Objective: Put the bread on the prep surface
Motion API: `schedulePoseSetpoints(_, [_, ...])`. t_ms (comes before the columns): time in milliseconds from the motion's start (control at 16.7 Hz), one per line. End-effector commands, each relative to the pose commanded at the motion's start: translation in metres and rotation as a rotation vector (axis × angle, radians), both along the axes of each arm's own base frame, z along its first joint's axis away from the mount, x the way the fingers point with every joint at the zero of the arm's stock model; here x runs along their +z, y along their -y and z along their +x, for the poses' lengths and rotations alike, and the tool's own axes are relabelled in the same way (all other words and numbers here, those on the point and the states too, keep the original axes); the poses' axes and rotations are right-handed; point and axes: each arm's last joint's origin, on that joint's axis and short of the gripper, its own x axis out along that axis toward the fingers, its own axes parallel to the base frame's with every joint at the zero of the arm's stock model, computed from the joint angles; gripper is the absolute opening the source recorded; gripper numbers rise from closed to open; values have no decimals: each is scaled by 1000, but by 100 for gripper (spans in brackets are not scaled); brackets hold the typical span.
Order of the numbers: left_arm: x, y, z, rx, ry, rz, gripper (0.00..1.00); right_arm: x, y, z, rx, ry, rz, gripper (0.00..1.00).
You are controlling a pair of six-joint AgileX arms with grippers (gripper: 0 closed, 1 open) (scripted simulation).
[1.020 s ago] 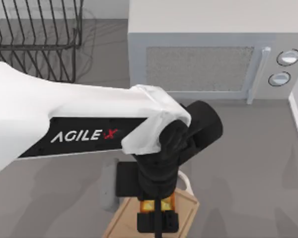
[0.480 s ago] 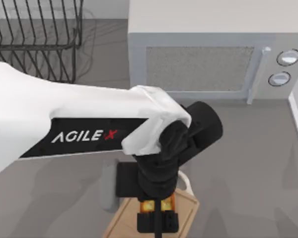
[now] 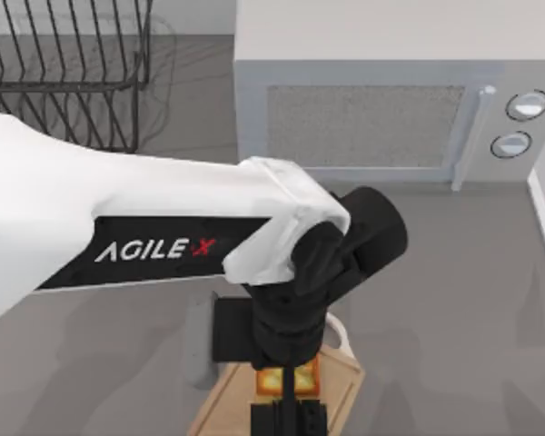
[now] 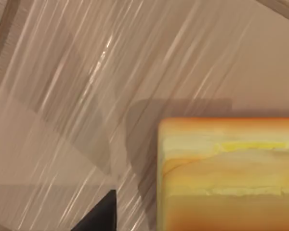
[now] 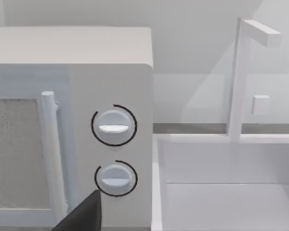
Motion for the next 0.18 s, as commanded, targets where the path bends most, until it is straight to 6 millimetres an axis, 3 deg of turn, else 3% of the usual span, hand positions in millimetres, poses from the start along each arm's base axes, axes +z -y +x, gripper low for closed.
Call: schedulePoseSetpoints(180, [0, 0, 0, 0, 0, 0, 100, 0, 0, 0, 0, 0, 0, 100])
